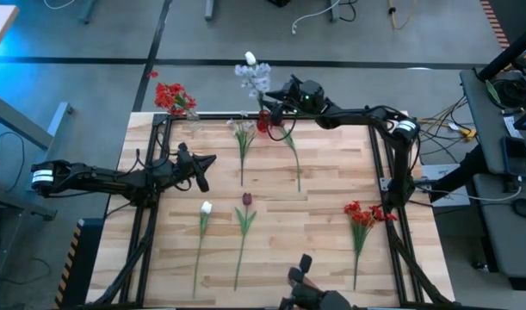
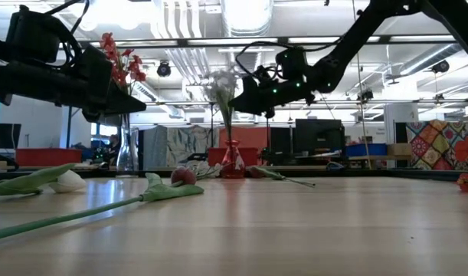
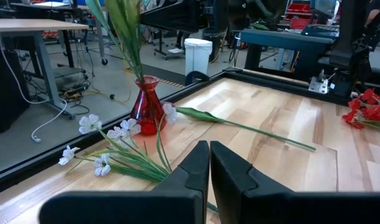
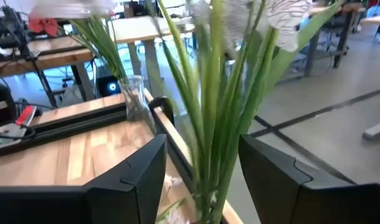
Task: Sort flowers into vase by color
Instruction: Put the bottom white flowers into the red vase, then put the red flowers into the transparent vase
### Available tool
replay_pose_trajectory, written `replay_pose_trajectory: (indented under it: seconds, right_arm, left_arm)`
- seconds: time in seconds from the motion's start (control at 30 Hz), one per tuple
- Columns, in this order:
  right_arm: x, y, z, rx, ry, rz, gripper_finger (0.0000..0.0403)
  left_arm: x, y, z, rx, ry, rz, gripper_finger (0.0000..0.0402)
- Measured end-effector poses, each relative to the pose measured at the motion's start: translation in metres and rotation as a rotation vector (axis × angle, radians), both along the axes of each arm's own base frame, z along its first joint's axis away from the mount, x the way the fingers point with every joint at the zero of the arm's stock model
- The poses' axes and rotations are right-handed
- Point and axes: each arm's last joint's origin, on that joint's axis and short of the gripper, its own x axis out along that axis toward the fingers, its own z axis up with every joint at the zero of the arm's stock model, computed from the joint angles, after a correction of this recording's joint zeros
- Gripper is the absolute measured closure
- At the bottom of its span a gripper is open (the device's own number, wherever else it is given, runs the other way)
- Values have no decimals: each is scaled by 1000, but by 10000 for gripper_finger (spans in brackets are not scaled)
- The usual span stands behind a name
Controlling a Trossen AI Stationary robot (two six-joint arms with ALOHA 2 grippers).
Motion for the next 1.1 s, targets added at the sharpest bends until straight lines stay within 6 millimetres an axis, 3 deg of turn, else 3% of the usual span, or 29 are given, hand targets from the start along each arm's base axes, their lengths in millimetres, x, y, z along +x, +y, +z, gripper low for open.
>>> replay_pose_trajectory:
  seconds: [0.3, 0.47, 0.7, 0.87, 1.1]
  right_arm:
    - [-7, 14, 18, 42, 104, 20, 206]
    - [-12, 37, 31, 85, 225, 41, 213]
    - [-24, 114, 39, 157, 532, 1, 295]
    - [-56, 177, 34, 411, 637, -18, 363]
    - [-112, 260, 13, 731, 680, -245, 366]
  left_arm:
    - [0, 0, 0, 1, 2, 0, 402]
    - [0, 0, -1, 0, 11, -5, 402]
    - [0, 0, -5, -18, 43, -5, 402]
    - [0, -1, -6, -24, 52, -29, 402]
    - [1, -1, -10, -34, 82, -34, 402]
